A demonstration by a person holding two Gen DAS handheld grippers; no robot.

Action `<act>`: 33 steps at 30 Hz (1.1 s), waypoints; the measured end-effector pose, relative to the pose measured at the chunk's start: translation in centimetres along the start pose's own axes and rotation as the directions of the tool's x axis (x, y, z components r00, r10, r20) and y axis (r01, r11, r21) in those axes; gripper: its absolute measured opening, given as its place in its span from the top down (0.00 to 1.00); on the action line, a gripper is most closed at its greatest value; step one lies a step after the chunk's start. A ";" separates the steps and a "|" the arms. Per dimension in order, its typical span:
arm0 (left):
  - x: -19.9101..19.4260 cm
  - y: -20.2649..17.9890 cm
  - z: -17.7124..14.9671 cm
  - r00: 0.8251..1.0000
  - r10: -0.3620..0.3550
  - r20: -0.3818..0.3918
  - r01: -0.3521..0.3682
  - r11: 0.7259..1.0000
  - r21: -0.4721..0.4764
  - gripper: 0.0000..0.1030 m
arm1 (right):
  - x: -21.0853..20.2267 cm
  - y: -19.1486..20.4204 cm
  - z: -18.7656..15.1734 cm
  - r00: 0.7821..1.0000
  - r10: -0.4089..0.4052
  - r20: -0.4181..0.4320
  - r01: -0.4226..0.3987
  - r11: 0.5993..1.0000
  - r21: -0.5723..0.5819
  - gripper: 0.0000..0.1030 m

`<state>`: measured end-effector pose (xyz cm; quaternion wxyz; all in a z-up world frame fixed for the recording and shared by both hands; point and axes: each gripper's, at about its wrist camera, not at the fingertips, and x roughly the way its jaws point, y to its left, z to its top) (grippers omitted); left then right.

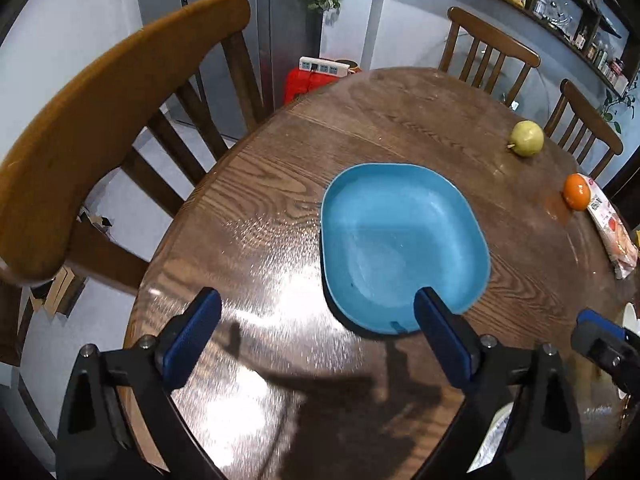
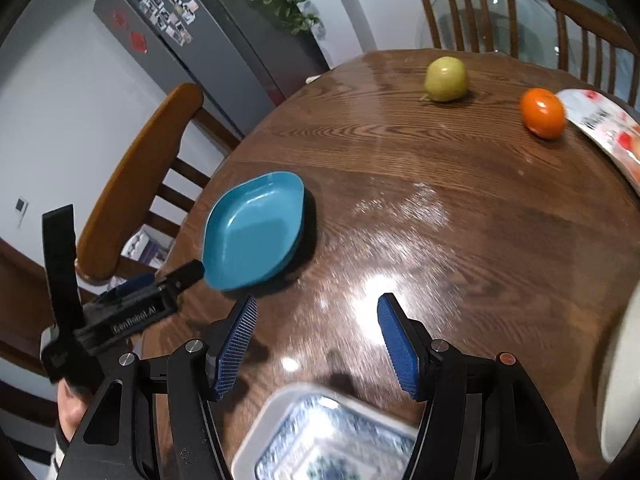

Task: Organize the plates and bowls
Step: 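Move the left tool to the blue oval dish rim, fingers open, then close the left tool on the blue dish rim, then lift the blue dish with the left tool and carry it over the stacked plates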

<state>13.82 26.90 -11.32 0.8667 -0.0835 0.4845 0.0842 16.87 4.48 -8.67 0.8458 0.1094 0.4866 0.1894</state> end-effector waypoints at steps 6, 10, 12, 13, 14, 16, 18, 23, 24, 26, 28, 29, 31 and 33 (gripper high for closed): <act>1.7 -0.2 0.6 1.000 -0.003 -0.009 0.003 1.000 0.015 0.17 | 3.6 0.2 2.1 1.000 -0.002 -0.026 0.002 1.000 -0.004 0.39; 2.3 -0.4 0.6 1.000 -0.013 -0.019 0.014 1.000 0.011 0.27 | 6.4 0.1 2.9 0.998 -0.012 -0.054 0.011 1.000 -0.006 0.39; 2.7 -0.4 0.5 1.000 -0.013 -0.026 0.014 1.000 0.019 0.32 | 7.5 0.0 3.1 0.998 -0.003 -0.067 0.003 1.000 0.002 0.39; 2.9 -0.5 0.4 1.000 -0.009 -0.030 0.010 1.000 0.024 0.38 | 7.8 0.0 3.1 0.998 0.000 -0.070 0.000 1.000 0.000 0.39; 3.1 -0.4 0.3 0.999 -0.003 -0.041 0.005 1.000 0.029 0.41 | 8.3 0.1 3.2 0.997 -0.005 -0.075 0.005 1.000 -0.005 0.39; 3.6 -0.2 0.3 0.998 -0.010 -0.057 0.011 1.000 0.026 0.48 | 8.7 0.2 3.3 0.997 -0.016 -0.079 0.015 1.000 -0.011 0.39; 3.7 -0.3 0.3 0.999 0.005 -0.047 -0.003 0.999 0.040 0.49 | 9.0 0.2 3.5 0.997 -0.007 -0.081 0.006 1.000 -0.008 0.42; 3.8 -0.5 0.8 0.999 -0.021 -0.050 0.024 0.998 0.059 0.71 | 9.9 0.3 3.9 0.995 0.012 -0.096 -0.013 1.000 -0.012 0.61; 3.9 -0.7 0.9 0.998 -0.026 -0.053 0.030 0.997 0.066 0.77 | 10.0 0.4 4.0 0.995 0.012 -0.100 -0.014 1.000 -0.018 0.67; 4.0 -0.9 1.0 0.997 -0.049 -0.062 0.054 0.996 0.069 0.81 | 10.2 0.6 4.0 0.993 0.021 -0.116 -0.024 0.999 -0.030 0.76; 4.0 -1.4 1.1 0.997 -0.051 -0.064 0.055 0.995 0.078 0.82 | 10.5 0.9 3.9 0.991 0.020 -0.132 -0.025 0.999 -0.037 0.82; 4.0 -1.6 1.1 0.997 -0.051 -0.063 0.056 0.995 0.083 0.82 | 10.5 1.1 3.9 0.991 0.010 -0.130 -0.016 0.999 -0.041 0.82; 4.0 -1.8 1.1 0.996 -0.060 -0.066 0.065 0.994 0.083 0.83 | 10.4 1.1 3.7 0.991 -0.002 -0.132 -0.004 0.999 -0.041 0.82; 3.8 -2.2 0.9 0.995 -0.067 -0.068 0.073 0.993 0.091 0.84 | 10.1 0.9 3.4 0.991 -0.001 -0.131 -0.003 1.000 -0.031 0.82</act>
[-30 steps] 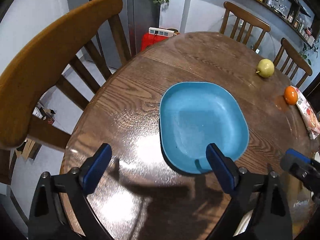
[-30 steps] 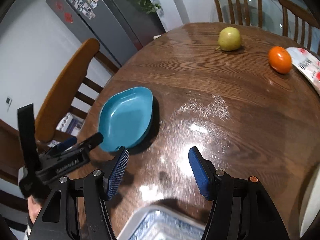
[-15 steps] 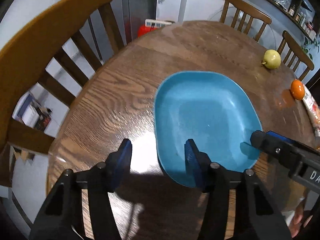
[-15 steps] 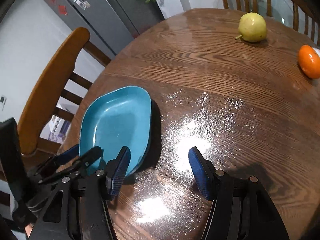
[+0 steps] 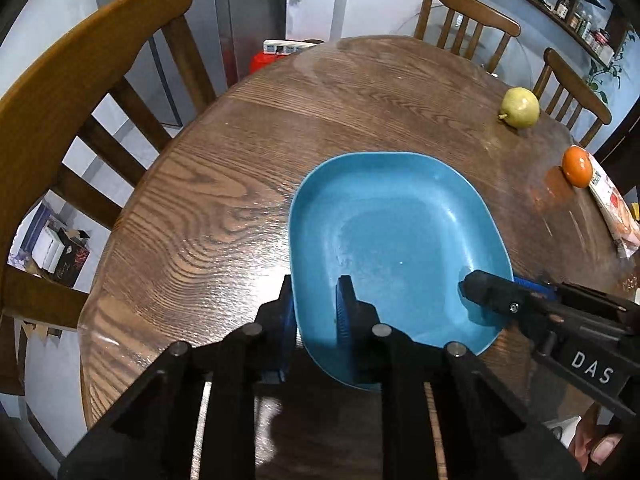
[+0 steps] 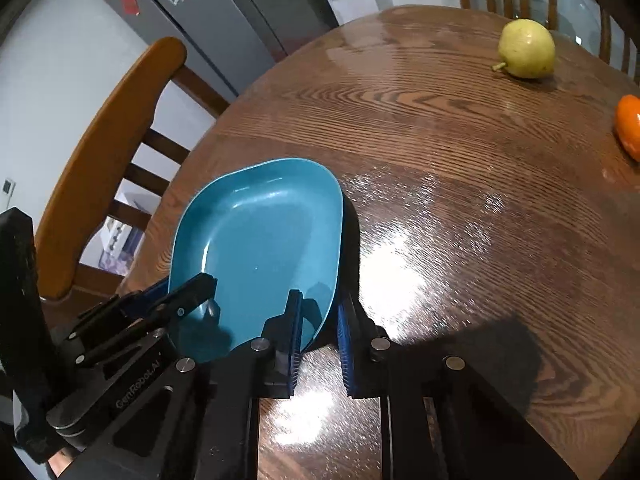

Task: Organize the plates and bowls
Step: 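Lift the blue dish with the left tool and carry it over the stacked plates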

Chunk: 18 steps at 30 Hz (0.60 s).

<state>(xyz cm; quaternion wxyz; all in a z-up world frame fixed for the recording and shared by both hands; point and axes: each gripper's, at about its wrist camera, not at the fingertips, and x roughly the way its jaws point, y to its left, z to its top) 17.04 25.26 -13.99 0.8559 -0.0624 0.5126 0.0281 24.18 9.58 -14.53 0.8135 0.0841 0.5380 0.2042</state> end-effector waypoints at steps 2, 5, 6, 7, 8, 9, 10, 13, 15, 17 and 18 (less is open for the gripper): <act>-0.6 -0.8 -0.3 1.000 0.003 0.017 -0.003 1.000 0.030 0.84 | -0.6 -0.3 -0.5 1.000 -0.003 0.003 0.003 1.000 0.009 0.82; -1.7 -2.0 -0.3 0.999 0.004 0.053 -0.008 0.998 0.069 0.84 | -2.0 -0.6 -1.5 1.000 -0.011 0.020 0.011 1.000 0.013 0.82; -2.2 -2.4 -0.3 0.998 0.002 0.066 -0.007 0.997 0.079 0.84 | -2.4 -0.8 -1.6 1.000 -0.010 0.028 0.010 1.000 0.021 0.82; -2.7 -2.8 -0.3 0.997 -0.002 0.075 -0.005 0.996 0.084 0.84 | -3.0 -1.1 -1.8 0.999 -0.006 0.036 0.004 0.999 0.032 0.82; -3.1 -3.0 -0.4 0.997 -0.007 0.081 0.000 0.996 0.088 0.84 | -3.6 -1.4 -2.1 0.999 0.001 0.044 -0.003 0.999 0.045 0.82; -3.6 -3.4 -0.4 0.996 -0.014 0.091 0.006 0.995 0.096 0.84 | -4.1 -1.6 -2.3 0.999 0.004 0.054 -0.007 0.999 0.054 0.82; -4.0 -3.8 -0.5 0.995 -0.019 0.101 0.009 0.995 0.103 0.84 | -4.7 -1.7 -2.5 0.998 0.005 0.064 -0.009 0.998 0.060 0.82; -5.4 -4.8 -0.6 0.992 -0.034 0.125 0.018 0.992 0.127 0.84 | -6.6 -2.2 -3.5 0.995 0.008 0.096 -0.015 0.997 0.073 0.82; -6.2 -5.8 -0.9 0.990 -0.037 0.136 0.017 0.989 0.147 0.84 | -7.9 -2.6 -4.2 0.993 0.013 0.115 -0.024 0.996 0.088 0.82; -6.9 -6.9 -1.3 0.988 -0.050 0.145 0.026 0.986 0.167 0.84 | -9.3 -3.0 -5.1 0.991 0.009 0.136 -0.023 0.995 0.100 0.82; -7.1 -7.2 -1.5 0.988 -0.054 0.146 0.028 0.984 0.173 0.84 | -10.0 -3.2 -5.5 0.989 0.006 0.149 -0.022 0.994 0.107 0.83</act>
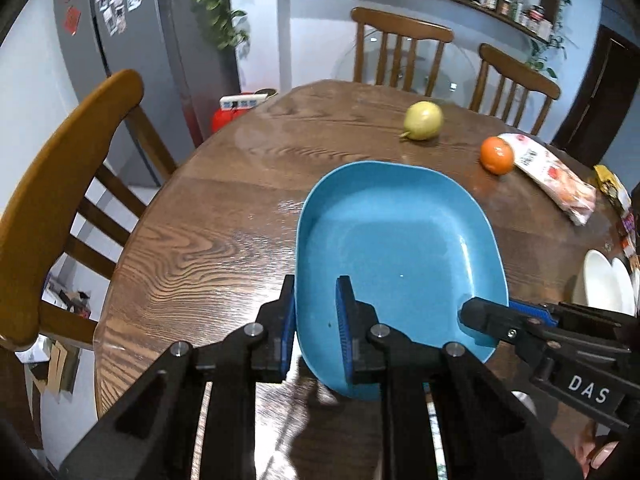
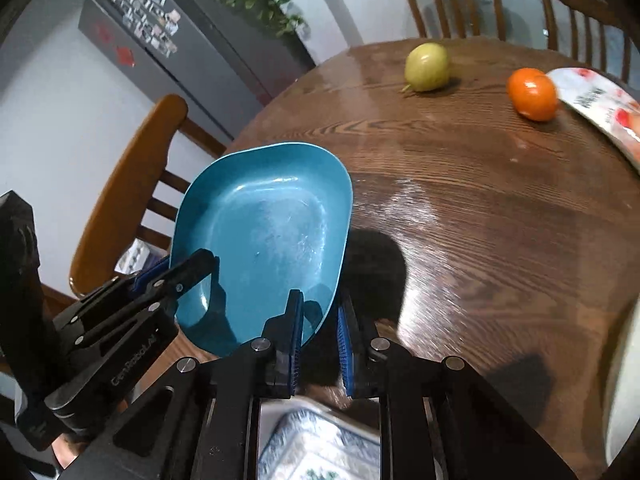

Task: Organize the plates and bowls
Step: 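Lift the blue dish with the left tool and carry it over the stacked plates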

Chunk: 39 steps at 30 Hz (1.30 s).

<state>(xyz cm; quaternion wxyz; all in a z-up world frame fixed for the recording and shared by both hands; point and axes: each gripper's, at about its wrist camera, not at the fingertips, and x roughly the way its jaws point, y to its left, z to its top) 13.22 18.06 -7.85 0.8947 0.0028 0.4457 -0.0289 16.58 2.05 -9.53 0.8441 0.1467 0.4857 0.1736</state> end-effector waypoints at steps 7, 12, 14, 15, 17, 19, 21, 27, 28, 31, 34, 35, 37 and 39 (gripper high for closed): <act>-1.8 -3.6 -0.6 0.999 -0.036 0.022 0.034 0.996 0.086 0.84 | -3.9 -1.8 -2.5 0.997 -0.032 0.063 0.027 0.997 0.066 0.82; -2.8 -5.8 -1.1 0.997 -0.074 0.031 0.069 0.988 0.140 0.84 | -5.9 -3.4 -4.2 0.995 -0.050 0.086 0.041 0.993 0.108 0.83; -3.2 -6.8 -1.4 0.996 -0.083 0.036 0.076 0.983 0.167 0.84 | -6.7 -4.0 -4.9 0.993 -0.062 0.097 0.049 0.991 0.128 0.82; -3.3 -7.3 -1.5 0.996 -0.086 0.036 0.078 0.981 0.180 0.84 | -7.0 -4.2 -5.2 0.993 -0.064 0.101 0.049 0.989 0.141 0.82; -3.5 -8.1 -1.8 0.995 -0.095 0.033 0.087 0.977 0.193 0.84 | -7.8 -5.3 -6.0 0.992 -0.062 0.106 0.043 0.983 0.179 0.83; -3.6 -8.9 -2.0 0.994 -0.110 0.028 0.102 0.974 0.204 0.84 | -8.6 -6.0 -6.9 0.991 -0.075 0.111 0.052 0.980 0.192 0.82; -3.8 -9.7 -2.1 0.992 -0.122 0.027 0.113 0.970 0.214 0.84 | -9.2 -6.4 -7.3 0.989 -0.092 0.116 0.067 0.978 0.197 0.83; -4.9 -11.5 -2.5 0.990 -0.132 0.048 0.116 0.962 0.247 0.84 | -10.7 -6.8 -7.9 0.985 -0.108 0.132 0.078 0.974 0.211 0.82; -5.1 -11.8 -2.6 0.990 -0.132 0.050 0.115 0.960 0.254 0.84 | -10.9 -6.8 -8.1 0.985 -0.108 0.132 0.079 0.975 0.209 0.82; -5.4 -12.2 -2.9 0.990 -0.133 0.045 0.117 0.959 0.259 0.84 | -11.5 -7.0 -8.7 0.986 -0.104 0.133 0.075 0.976 0.204 0.83; -5.9 -12.9 -3.3 0.990 -0.131 0.048 0.113 0.956 0.271 0.84 | -12.1 -7.2 -9.2 0.985 -0.109 0.135 0.081 0.977 0.199 0.82; -6.1 -13.2 -3.4 0.990 -0.131 0.050 0.112 0.955 0.275 0.84 | -12.3 -7.3 -9.5 0.985 -0.111 0.135 0.083 0.977 0.198 0.82; -6.6 -13.7 -3.7 0.990 -0.132 0.056 0.111 0.954 0.279 0.84 | -12.8 -7.6 -9.8 0.984 -0.109 0.137 0.081 0.977 0.199 0.83; -6.9 -14.2 -4.1 0.989 -0.134 0.056 0.114 0.955 0.275 0.84 | -13.3 -7.9 -10.2 0.984 -0.107 0.140 0.077 0.977 0.201 0.82</act>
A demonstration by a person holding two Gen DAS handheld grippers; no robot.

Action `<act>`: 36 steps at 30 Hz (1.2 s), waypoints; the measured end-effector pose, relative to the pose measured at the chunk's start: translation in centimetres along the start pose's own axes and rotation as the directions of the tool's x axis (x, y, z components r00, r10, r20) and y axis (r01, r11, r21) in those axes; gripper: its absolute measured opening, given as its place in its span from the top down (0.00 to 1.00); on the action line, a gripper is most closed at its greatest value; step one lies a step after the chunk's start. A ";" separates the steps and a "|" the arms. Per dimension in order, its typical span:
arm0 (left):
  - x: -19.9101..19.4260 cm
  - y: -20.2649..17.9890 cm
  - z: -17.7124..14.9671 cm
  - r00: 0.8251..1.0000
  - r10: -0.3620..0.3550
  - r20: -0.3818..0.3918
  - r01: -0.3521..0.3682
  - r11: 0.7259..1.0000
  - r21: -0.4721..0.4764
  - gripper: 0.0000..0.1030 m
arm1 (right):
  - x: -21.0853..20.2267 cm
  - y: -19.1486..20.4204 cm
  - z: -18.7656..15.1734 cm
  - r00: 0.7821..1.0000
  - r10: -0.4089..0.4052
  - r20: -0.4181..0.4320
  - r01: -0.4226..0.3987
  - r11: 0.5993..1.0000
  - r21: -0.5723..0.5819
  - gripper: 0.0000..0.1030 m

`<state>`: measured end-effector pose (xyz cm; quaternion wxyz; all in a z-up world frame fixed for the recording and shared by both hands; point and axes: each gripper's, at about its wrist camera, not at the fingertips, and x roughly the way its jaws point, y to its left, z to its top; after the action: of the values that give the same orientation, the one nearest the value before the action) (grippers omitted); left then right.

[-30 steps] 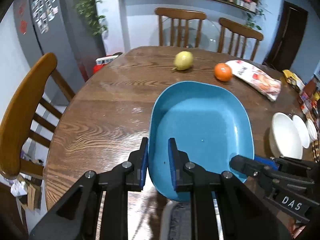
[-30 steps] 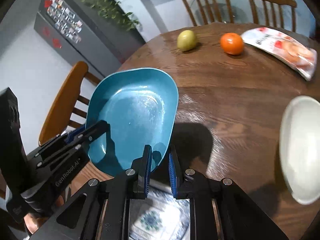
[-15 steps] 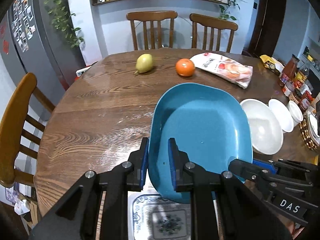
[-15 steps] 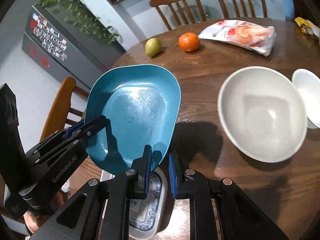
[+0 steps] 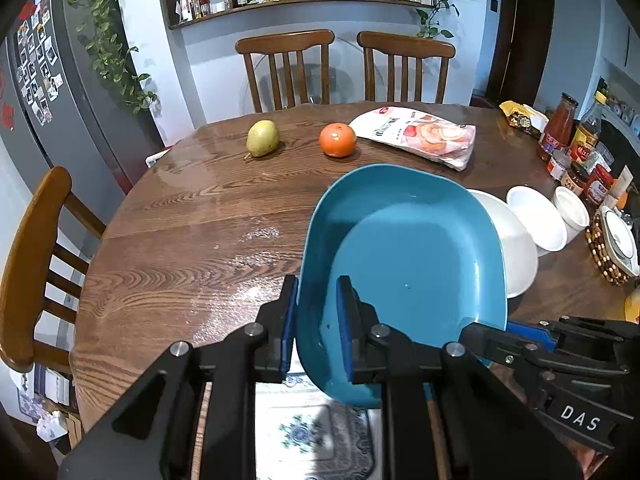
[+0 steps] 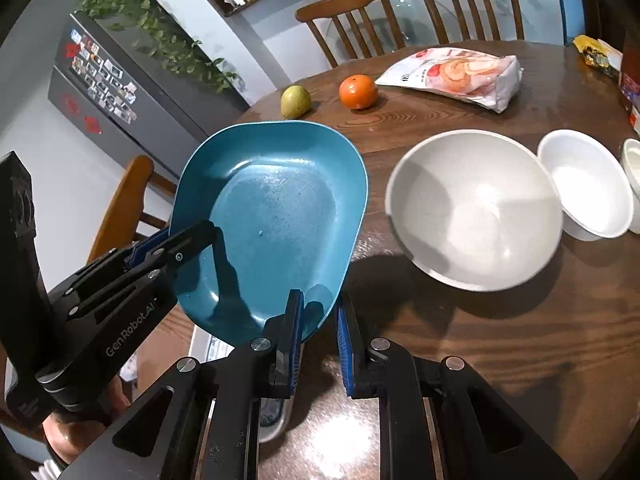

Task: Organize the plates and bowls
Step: 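Lift the blue dish with the left tool and carry it over the stacked plates, then lower the blue dish onto the stacked plates and open the left tool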

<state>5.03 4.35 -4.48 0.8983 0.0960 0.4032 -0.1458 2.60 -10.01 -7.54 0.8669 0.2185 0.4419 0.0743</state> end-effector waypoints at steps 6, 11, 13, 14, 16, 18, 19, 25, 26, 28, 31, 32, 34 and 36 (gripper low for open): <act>-0.8 -1.4 -0.5 1.000 0.007 0.006 -0.007 1.000 0.006 0.84 | -1.3 -0.8 -0.9 1.000 -0.003 -0.002 0.003 1.000 -0.010 0.82; -1.7 -2.1 -1.2 1.000 0.008 0.005 -0.008 1.000 0.005 0.84 | -2.0 -1.2 -1.7 1.000 -0.008 -0.010 0.008 1.000 -0.008 0.82; -2.0 -2.3 -1.6 1.000 0.016 0.003 -0.016 1.000 0.003 0.84 | -2.5 -1.1 -2.0 1.000 -0.008 -0.012 0.008 1.000 -0.011 0.82; -2.2 -2.3 -1.8 1.000 0.015 0.002 -0.015 1.000 -0.001 0.84 | -2.7 -1.0 -2.3 1.000 -0.006 -0.013 0.006 1.000 -0.016 0.82; -2.4 -2.4 -2.3 1.000 0.014 -0.006 -0.014 1.000 -0.011 0.84 | -3.0 -0.9 -2.8 1.000 -0.003 -0.017 0.003 1.000 -0.020 0.82; -2.8 -2.4 -2.9 1.000 0.017 -0.014 -0.018 1.000 -0.019 0.84 | -3.2 -0.9 -3.4 1.000 0.006 -0.029 -0.007 1.000 -0.022 0.82; -3.0 -2.5 -3.2 1.000 0.021 -0.015 -0.021 1.000 -0.020 0.84 | -3.1 -0.9 -3.6 0.999 0.009 -0.034 -0.010 1.000 -0.023 0.82; -3.7 -2.1 -5.2 0.998 0.042 -0.040 -0.044 0.998 -0.044 0.84 | -2.8 -0.4 -5.4 0.997 0.029 -0.076 -0.033 0.998 -0.045 0.82; -3.7 -2.0 -5.6 0.998 0.046 -0.048 -0.049 0.998 -0.051 0.84 | -2.6 -0.2 -5.7 0.996 0.031 -0.087 -0.035 0.998 -0.052 0.83; -3.9 -1.7 -6.4 0.997 0.058 -0.059 -0.062 0.996 -0.060 0.84 | -2.2 0.3 -6.5 0.994 0.033 -0.106 -0.040 0.997 -0.065 0.82; -4.0 -1.1 -7.7 0.994 0.074 -0.081 -0.080 0.994 -0.079 0.84 | -1.4 1.0 -7.5 0.989 0.040 -0.144 -0.052 0.995 -0.080 0.82; -4.0 -0.8 -8.0 0.993 0.079 -0.089 -0.086 0.992 -0.087 0.84 | -1.2 1.2 -7.7 0.987 0.042 -0.152 -0.055 0.995 -0.083 0.82; -3.8 -0.1 -8.6 0.991 0.082 -0.105 -0.093 0.989 -0.112 0.84 | -0.7 1.5 -7.9 0.984 0.049 -0.170 -0.064 0.994 -0.088 0.82; -3.7 0.7 -9.2 0.989 0.086 -0.119 -0.102 0.986 -0.136 0.84 | -0.1 1.9 -7.9 0.981 0.056 -0.185 -0.075 0.993 -0.095 0.82</act>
<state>-3.43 8.36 -7.68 0.8846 0.0590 0.4574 -0.0688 -3.64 -5.83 -10.70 0.8301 0.1810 0.5073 0.1447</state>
